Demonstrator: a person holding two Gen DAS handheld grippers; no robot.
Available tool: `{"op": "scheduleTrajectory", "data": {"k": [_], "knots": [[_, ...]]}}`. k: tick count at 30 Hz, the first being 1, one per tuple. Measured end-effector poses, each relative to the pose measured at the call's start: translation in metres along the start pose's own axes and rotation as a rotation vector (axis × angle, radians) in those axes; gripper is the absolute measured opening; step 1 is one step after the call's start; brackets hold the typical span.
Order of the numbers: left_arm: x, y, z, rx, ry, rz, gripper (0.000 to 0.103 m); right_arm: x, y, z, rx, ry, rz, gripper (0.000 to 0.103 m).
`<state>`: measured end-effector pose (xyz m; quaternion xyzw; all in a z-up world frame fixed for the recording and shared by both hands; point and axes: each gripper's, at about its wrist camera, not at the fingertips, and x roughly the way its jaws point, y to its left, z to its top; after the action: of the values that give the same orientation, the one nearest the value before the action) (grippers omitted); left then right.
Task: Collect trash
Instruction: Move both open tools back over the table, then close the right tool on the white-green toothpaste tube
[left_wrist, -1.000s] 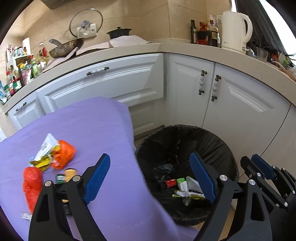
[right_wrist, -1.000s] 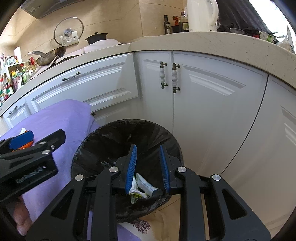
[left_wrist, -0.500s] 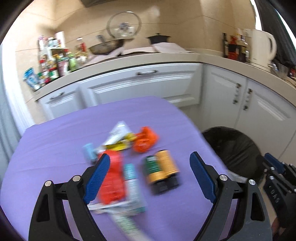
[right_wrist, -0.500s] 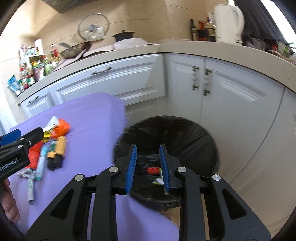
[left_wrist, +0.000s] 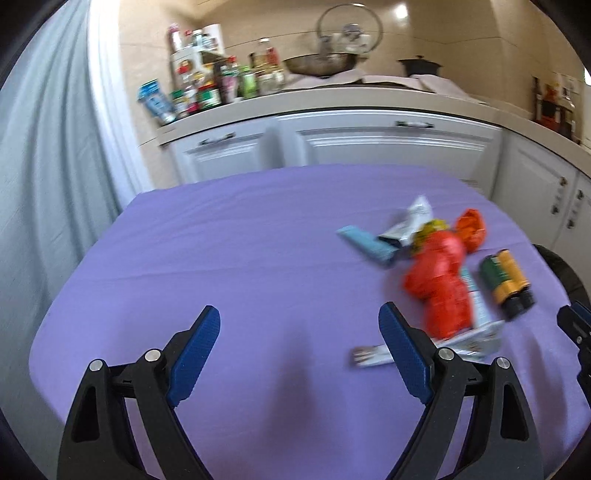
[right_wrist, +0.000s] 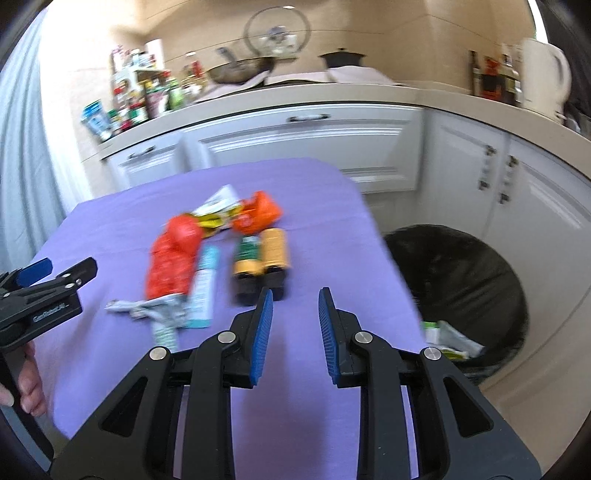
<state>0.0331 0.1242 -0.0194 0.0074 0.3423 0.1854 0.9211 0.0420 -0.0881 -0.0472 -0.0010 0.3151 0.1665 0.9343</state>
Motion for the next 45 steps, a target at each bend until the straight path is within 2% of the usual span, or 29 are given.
{"op": "scheduleTrajectory", "data": {"k": [6,12,27,45], "knots": [[0.002,0.026,-0.013,-0.032,0.021,0.04,0.085,0.0,0.033,-0.009,-0.06,0.017,0.068,0.025],[0.001,0.04,-0.023,-0.049,0.034,0.067,0.085,0.001,0.052,-0.017,-0.097,0.039,0.099,0.026],[0.006,0.046,-0.029,-0.054,0.055,0.079,0.085,0.02,0.062,-0.028,-0.141,0.1,0.128,0.027],[0.003,0.03,-0.029,-0.023,0.056,0.071,0.085,0.019,0.057,-0.034,-0.16,0.099,0.167,0.025]]}}
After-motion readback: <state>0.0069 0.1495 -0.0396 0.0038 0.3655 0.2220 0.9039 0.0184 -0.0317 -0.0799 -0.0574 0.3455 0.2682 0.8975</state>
